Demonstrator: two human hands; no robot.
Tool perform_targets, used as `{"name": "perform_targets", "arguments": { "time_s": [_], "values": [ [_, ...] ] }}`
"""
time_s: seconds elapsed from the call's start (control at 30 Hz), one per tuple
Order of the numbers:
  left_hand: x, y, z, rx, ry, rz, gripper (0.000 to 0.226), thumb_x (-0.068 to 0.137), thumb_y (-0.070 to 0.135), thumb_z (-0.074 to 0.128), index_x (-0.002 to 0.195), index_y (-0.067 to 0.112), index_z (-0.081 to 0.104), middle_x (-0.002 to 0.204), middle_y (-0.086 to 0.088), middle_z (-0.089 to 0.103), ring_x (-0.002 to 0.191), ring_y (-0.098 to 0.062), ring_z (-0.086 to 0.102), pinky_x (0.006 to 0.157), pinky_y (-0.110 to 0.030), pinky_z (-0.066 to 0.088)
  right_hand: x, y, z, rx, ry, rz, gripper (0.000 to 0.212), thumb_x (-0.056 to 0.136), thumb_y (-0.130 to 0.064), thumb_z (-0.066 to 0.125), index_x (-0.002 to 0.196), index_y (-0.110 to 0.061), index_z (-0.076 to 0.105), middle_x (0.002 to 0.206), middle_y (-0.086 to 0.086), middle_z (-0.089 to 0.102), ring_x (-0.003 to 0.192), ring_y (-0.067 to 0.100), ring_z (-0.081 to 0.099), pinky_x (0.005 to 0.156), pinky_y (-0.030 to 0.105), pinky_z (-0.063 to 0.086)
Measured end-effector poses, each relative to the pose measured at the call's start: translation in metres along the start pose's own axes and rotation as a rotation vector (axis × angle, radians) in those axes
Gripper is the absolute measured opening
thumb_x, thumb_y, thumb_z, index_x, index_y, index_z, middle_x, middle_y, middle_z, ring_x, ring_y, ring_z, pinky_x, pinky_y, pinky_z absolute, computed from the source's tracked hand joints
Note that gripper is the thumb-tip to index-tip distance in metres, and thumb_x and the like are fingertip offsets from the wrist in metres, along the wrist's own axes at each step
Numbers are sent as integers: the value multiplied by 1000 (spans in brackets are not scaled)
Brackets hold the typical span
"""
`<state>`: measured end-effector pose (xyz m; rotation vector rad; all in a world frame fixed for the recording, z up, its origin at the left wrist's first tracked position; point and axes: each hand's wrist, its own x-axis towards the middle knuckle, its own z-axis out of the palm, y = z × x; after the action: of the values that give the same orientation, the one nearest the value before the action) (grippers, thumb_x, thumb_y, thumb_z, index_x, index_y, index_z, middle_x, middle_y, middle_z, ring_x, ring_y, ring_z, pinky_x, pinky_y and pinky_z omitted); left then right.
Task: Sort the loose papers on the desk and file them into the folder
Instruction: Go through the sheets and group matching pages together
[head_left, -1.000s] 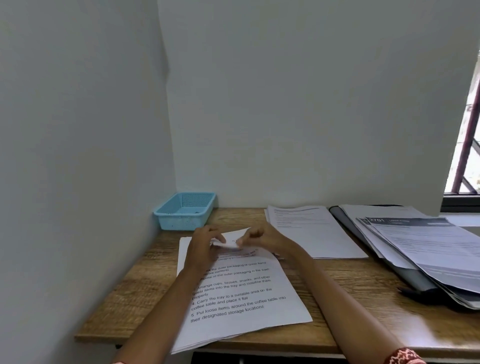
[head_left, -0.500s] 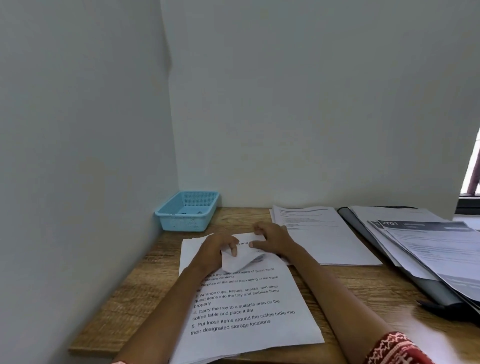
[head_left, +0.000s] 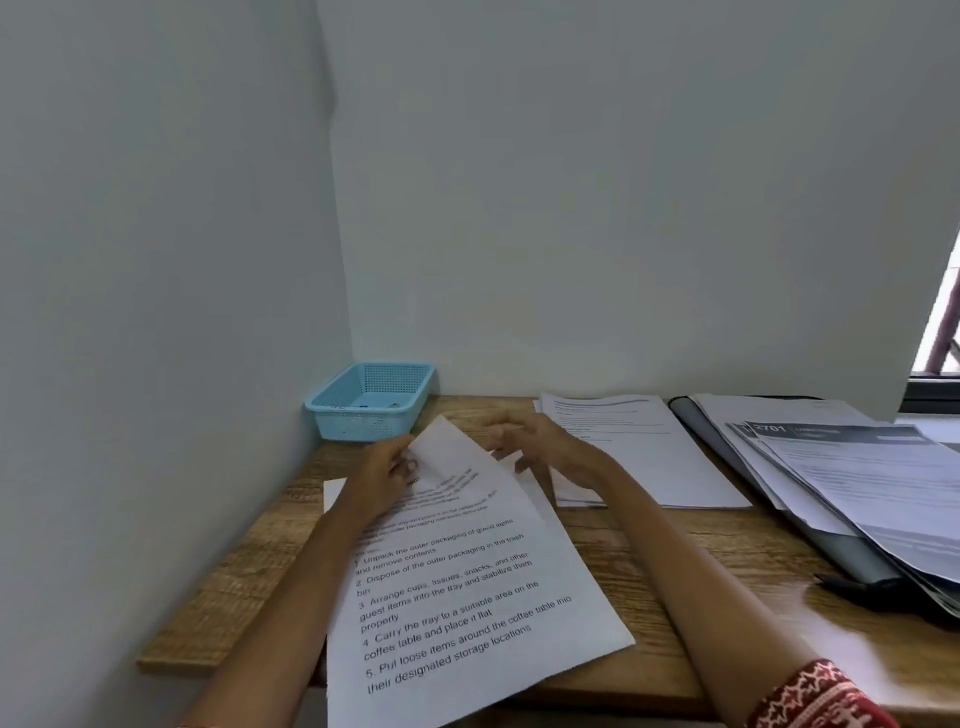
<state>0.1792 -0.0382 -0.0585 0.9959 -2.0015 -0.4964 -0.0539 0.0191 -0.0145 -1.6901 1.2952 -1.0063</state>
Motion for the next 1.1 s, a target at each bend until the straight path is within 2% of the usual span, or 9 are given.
{"name": "perform_targets", "arguments": {
  "time_s": [0.1, 0.2, 0.3, 0.4, 0.57, 0.67, 0.8, 1.0, 1.1],
  "values": [
    [-2, 5, 1, 113, 78, -42, 29, 82, -3, 62, 108, 9, 62, 91, -1, 64, 94, -22, 58, 88, -41, 45, -3, -7, 9, -63, -162, 20, 35, 83, -19, 71, 115, -29, 61, 119, 3, 66, 105, 21, 65, 81, 33, 55],
    [-3, 7, -2, 138, 306, -205, 57, 81, 5, 68, 132, 11, 45, 127, -7, 54, 120, -28, 46, 102, -45, 37, 2, 5, 10, -228, 81, 24, 39, 85, 1, 63, 122, -9, 62, 119, 9, 66, 104, 22, 64, 83, 32, 56],
    [-5, 3, -13, -224, 448, -465, 73, 77, 7, 73, 138, 8, 34, 134, -13, 49, 121, -31, 48, 101, -47, 41, 0, 25, -3, 41, 269, 83, 37, 83, 10, 60, 120, 3, 60, 117, 19, 65, 104, 31, 64, 91, 49, 52],
    [-5, 8, -20, -648, 418, -642, 59, 80, 10, 72, 131, 3, 43, 122, -15, 60, 106, -29, 60, 92, -45, 50, -5, 24, -10, 237, 308, 82, 38, 85, 15, 57, 122, 8, 56, 118, 21, 62, 96, 30, 65, 81, 35, 57],
    [-13, 30, -20, -659, 221, -625, 9, 95, 8, 51, 98, 8, 60, 98, -10, 66, 87, -26, 64, 67, -35, 51, -8, 11, -6, 293, 308, 40, 24, 89, 2, 59, 113, 2, 61, 101, 13, 67, 77, 16, 64, 65, 20, 56],
    [-17, 19, -34, -731, 283, -678, 20, 97, 0, 42, 111, -3, 56, 107, -15, 60, 94, -29, 59, 82, -40, 47, -12, 6, -7, 339, 384, 38, 17, 95, -22, 56, 95, -8, 66, 74, 5, 69, 58, 14, 62, 50, 20, 51],
    [-32, -1, -66, -706, 334, -734, 29, 97, 3, 44, 124, -7, 50, 113, -17, 57, 94, -29, 55, 86, -39, 43, -9, 11, -12, 293, 497, 31, 26, 95, -31, 55, 94, -8, 66, 74, 6, 69, 47, 9, 60, 45, 17, 47],
    [-45, -13, -88, -770, 291, -701, 16, 99, 6, 41, 93, 0, 55, 61, -5, 69, 53, -16, 66, 47, -25, 54, -10, 14, -11, 165, 556, 57, 16, 93, -15, 56, 80, -14, 66, 77, 8, 68, 52, 14, 60, 43, 18, 45],
    [-44, -12, -86, -783, 279, -690, 18, 99, 6, 41, 89, 4, 55, 56, -1, 68, 48, -12, 65, 43, -24, 53, -11, 16, -12, 25, 557, 35, 19, 90, -11, 59, 73, -18, 63, 67, 2, 67, 48, 11, 59, 44, 18, 47]
  ]
}}
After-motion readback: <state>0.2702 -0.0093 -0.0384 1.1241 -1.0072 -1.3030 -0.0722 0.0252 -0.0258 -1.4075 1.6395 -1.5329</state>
